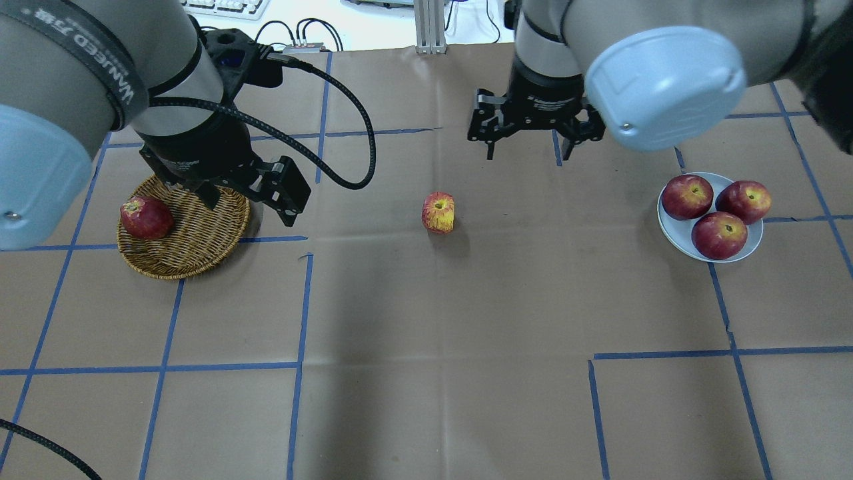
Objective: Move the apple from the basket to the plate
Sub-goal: 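Raise the left gripper back over the basket while the right gripper moves toward the apple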
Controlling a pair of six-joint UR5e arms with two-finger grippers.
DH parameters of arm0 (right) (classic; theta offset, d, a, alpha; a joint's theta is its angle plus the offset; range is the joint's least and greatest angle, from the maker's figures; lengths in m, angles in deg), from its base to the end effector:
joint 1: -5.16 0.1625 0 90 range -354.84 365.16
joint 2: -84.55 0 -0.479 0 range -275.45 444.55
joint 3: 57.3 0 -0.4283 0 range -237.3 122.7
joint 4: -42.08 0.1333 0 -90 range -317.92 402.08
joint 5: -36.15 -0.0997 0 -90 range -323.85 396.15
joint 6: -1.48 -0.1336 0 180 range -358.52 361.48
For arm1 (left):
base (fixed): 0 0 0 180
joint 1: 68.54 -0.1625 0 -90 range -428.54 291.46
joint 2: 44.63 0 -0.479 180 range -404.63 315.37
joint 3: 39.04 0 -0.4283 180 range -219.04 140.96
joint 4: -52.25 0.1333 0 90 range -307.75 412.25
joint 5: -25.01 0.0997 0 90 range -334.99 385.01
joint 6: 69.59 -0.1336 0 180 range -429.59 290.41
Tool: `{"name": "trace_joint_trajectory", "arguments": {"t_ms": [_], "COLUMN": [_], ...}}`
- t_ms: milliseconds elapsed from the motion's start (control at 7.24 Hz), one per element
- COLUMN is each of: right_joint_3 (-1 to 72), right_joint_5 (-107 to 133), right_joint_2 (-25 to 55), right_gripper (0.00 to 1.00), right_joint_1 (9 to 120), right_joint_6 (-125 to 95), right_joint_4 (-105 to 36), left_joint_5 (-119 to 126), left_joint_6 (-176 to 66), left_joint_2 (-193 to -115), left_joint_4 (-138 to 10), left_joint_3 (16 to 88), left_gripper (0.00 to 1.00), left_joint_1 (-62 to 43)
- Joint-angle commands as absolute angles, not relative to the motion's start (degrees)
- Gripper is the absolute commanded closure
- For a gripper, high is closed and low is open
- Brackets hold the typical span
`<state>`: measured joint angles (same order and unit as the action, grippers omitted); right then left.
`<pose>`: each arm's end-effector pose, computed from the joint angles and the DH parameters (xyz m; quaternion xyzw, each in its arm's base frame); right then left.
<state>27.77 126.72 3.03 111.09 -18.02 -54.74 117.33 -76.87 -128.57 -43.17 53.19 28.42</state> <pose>0.2930 -0.5458 0.4821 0.0313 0.9991 -0.0287 0.0039 -0.1842 -0.4538 0.5312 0.1242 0.9920 0.0139 0.0202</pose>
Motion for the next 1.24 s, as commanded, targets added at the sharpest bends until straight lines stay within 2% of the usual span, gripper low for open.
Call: {"name": "trace_joint_trajectory", "arguments": {"t_ms": [0,691,1106], "right_joint_3": [26.0,26.5,31.0], "right_joint_5": [126.8,126.9,128.8], "right_joint_2": [8.6,18.4,24.6], "right_gripper": [0.0,0.0,0.0], "right_joint_1": [117.0,117.4,117.3], "right_joint_6": [-23.7,-25.1,-25.2], "right_joint_4": [-60.9,-68.5,-80.9], "left_joint_5": [115.8,115.8,115.8], "left_joint_6": [-76.8,-77.0,-76.9], "left_joint_2": [-128.7,-128.3,-128.3], "left_joint_4": [-43.6,-43.8,-43.9], "left_joint_3": [53.2,53.2,53.3], "left_gripper": [0.01,0.01,0.01], "left_joint_1": [26.5,26.4,26.5]}}
